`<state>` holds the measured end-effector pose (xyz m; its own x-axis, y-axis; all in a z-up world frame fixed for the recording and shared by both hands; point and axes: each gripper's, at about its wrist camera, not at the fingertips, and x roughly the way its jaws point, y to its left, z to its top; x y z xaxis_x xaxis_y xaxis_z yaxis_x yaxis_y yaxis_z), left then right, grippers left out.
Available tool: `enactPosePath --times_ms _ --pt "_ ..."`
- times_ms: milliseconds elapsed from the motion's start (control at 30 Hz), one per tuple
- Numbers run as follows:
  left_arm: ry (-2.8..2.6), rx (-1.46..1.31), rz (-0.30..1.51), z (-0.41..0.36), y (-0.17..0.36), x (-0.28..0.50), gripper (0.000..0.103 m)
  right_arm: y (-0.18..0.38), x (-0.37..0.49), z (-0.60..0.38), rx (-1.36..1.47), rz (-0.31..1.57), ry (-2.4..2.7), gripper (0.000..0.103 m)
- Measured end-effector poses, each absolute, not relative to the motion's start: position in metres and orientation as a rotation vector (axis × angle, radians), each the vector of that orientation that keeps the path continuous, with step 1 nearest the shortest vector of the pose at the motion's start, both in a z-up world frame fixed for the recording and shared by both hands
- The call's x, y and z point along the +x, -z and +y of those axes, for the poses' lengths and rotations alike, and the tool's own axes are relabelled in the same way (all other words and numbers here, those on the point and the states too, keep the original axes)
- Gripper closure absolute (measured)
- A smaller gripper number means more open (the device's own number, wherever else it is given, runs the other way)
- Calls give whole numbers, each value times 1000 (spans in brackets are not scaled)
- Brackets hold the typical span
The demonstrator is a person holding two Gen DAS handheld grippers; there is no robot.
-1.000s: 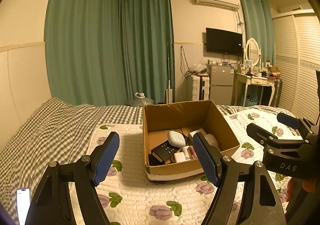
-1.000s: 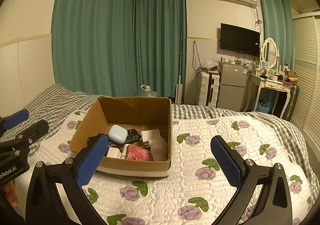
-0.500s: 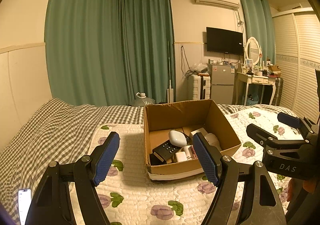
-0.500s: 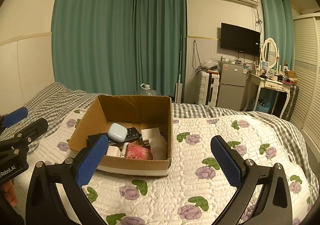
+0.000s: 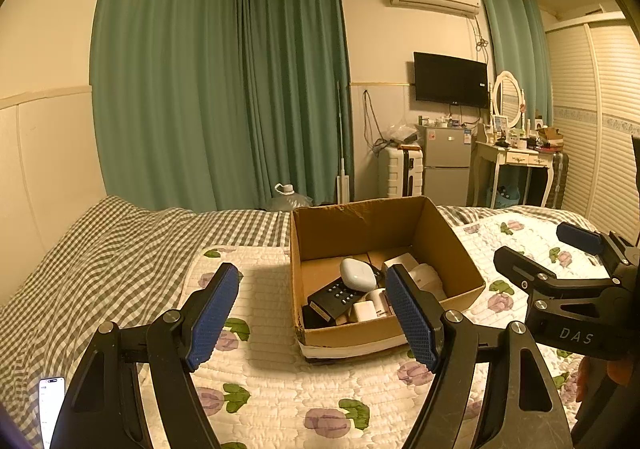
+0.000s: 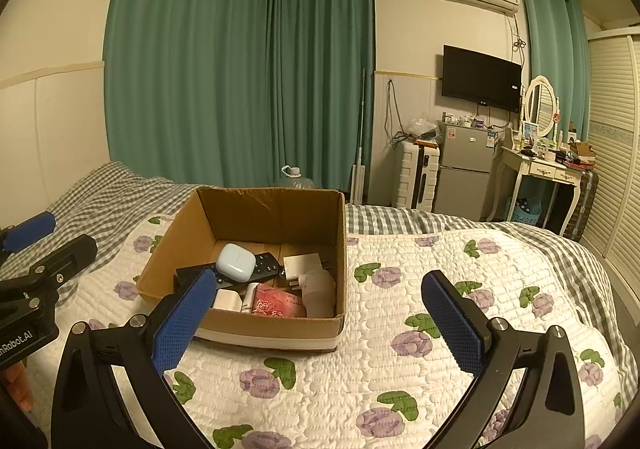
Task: Organize rigid objects
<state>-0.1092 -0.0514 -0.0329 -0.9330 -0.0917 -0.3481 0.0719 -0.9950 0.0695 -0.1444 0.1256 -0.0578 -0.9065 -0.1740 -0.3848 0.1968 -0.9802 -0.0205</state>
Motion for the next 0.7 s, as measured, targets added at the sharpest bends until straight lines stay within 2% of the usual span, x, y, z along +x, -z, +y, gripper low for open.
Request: enactPosePath --times_ms 700 --pt "3003 549 -89 -54 34 -110 24 57 -143 126 584 87 2892 0"
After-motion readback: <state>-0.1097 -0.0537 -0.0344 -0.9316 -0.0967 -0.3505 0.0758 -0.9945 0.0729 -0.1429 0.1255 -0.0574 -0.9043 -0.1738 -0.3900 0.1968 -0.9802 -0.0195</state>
